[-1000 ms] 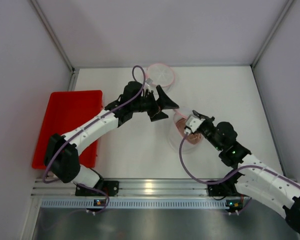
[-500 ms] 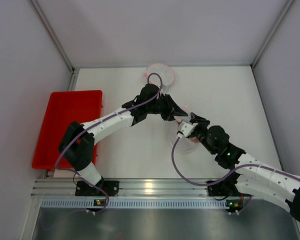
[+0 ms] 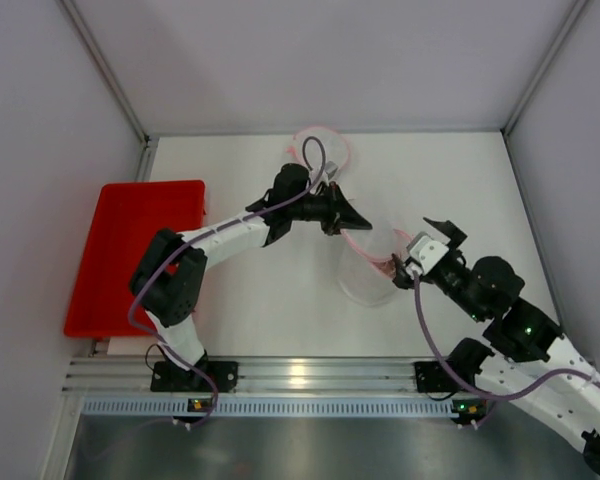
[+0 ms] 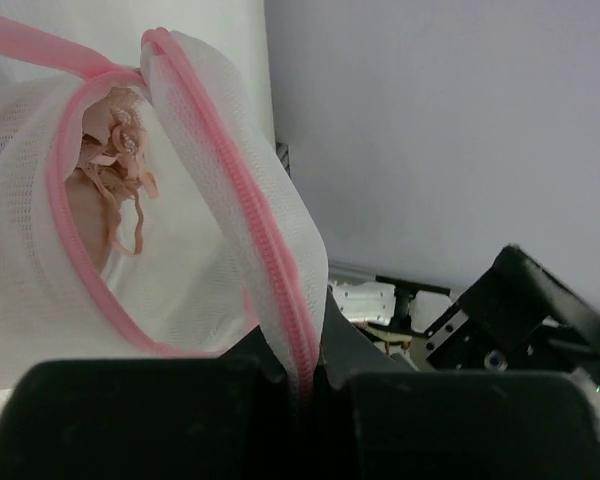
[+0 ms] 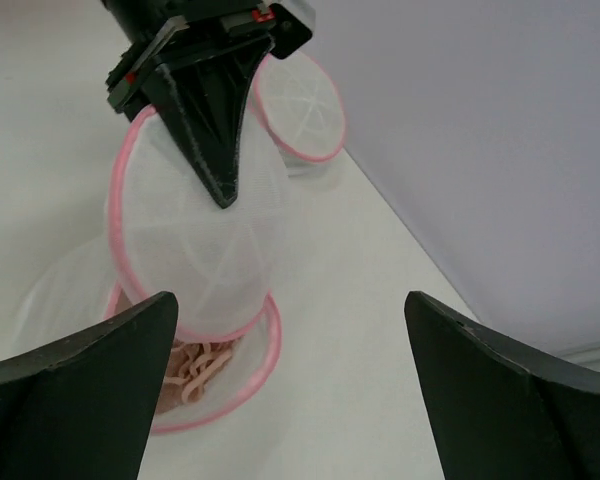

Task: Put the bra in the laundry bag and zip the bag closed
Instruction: Close the laundry bag at the center of the board.

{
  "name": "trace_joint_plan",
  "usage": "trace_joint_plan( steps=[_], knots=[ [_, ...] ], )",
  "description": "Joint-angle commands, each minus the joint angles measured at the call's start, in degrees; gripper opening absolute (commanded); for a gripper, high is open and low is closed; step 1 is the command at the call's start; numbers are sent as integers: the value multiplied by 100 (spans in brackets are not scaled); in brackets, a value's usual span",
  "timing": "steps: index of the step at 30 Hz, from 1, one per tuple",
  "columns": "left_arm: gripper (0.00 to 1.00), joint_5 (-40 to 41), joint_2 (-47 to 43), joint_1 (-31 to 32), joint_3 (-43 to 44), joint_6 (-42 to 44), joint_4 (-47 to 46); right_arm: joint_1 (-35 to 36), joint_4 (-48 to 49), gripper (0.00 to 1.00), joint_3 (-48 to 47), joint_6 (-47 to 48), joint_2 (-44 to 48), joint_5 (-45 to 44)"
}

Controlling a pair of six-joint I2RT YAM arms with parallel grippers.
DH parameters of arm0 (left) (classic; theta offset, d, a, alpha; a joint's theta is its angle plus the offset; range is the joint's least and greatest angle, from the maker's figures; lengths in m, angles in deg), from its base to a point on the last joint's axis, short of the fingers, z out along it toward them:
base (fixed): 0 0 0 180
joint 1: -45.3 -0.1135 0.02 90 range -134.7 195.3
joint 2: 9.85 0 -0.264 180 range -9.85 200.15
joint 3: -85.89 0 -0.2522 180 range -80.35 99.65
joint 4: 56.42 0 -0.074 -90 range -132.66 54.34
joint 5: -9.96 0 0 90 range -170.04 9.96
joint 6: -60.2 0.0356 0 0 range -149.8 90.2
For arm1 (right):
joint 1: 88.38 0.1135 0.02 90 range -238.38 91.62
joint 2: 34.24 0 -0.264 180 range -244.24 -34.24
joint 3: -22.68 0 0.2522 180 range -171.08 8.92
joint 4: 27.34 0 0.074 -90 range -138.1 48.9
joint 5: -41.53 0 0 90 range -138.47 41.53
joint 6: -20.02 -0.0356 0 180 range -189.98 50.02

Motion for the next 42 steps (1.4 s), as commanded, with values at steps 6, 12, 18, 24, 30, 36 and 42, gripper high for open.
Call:
trace_joint_plan(
  steps=[6,12,18,24,30,36,42],
  knots=[
    [0,-1760,-288,91,-668,-173,-2692,-1316,-1270,99,-940,-1967,-472,1372],
    [0,-2446,-472,65,-1267,255,-2835,-4899,-2016,99,-1836,-2495,-2519,5493],
    [0,-3703,-61,-41,-1110,1012,-2835,-6249,-2948,93,-2680,-2267,-4313,7509],
    [0,-3677,150,-23,-881,1636,-2818,-6241,-3679,92,-2313,-1915,-4736,8502],
    [0,-3660,397,29,-459,2259,-2818,-6232,-3470,90,-1540,-2169,-4939,8776],
    [0,-4072,617,82,-353,2612,-2818,-6189,-2153,89,-669,-3258,-5176,8767],
    [0,-4082,828,135,-389,2411,-2809,-5960,-2614,94,-869,-2150,-5720,9267]
  ],
)
